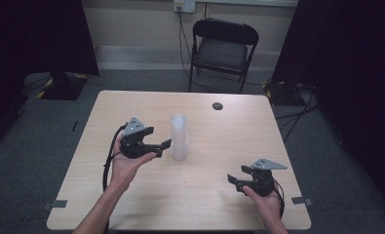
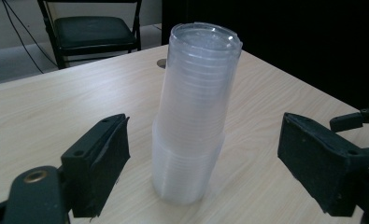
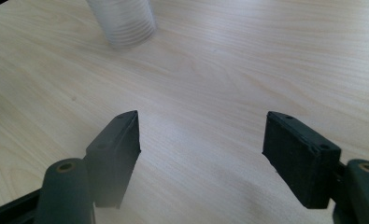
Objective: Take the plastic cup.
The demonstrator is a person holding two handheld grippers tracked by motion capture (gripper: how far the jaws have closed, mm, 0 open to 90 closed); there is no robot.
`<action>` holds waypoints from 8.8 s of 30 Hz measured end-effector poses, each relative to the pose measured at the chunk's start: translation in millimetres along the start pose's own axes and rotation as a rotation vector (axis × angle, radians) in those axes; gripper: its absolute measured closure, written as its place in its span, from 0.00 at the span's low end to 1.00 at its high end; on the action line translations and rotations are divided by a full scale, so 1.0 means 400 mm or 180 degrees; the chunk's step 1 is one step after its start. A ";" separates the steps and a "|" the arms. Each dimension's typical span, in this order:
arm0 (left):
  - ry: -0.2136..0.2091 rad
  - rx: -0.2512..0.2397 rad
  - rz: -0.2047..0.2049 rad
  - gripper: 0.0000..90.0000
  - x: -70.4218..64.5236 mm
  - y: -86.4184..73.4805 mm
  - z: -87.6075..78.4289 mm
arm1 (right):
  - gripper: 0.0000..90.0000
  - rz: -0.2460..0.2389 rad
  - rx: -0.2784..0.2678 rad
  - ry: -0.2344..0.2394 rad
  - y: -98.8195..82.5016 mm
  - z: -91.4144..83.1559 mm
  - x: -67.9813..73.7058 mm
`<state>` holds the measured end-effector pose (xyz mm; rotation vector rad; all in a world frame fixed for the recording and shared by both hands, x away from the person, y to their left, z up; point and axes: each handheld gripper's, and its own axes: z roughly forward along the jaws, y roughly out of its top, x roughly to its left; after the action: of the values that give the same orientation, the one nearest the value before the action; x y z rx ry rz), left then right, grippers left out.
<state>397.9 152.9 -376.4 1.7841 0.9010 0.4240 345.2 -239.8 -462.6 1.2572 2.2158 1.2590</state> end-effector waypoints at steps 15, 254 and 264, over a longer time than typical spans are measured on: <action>0.0003 0.0050 0.0148 0.22 -0.033 0.074 0.044 | 0.29 -0.0119 0.0007 0.0046 0.002 0.004 0.012; -0.0988 -0.0068 -0.1170 0.47 -0.069 -0.081 -0.088 | 0.67 -0.1108 -0.0820 0.0659 0.117 0.095 0.313; -0.1113 -0.0094 -0.1268 0.47 -0.073 -0.077 -0.089 | 0.75 -0.1237 -0.1090 0.0605 0.129 0.106 0.332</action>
<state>343.9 159.3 -386.8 1.5385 0.9606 -0.1271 323.2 -97.9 -425.0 0.5686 2.1072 1.5529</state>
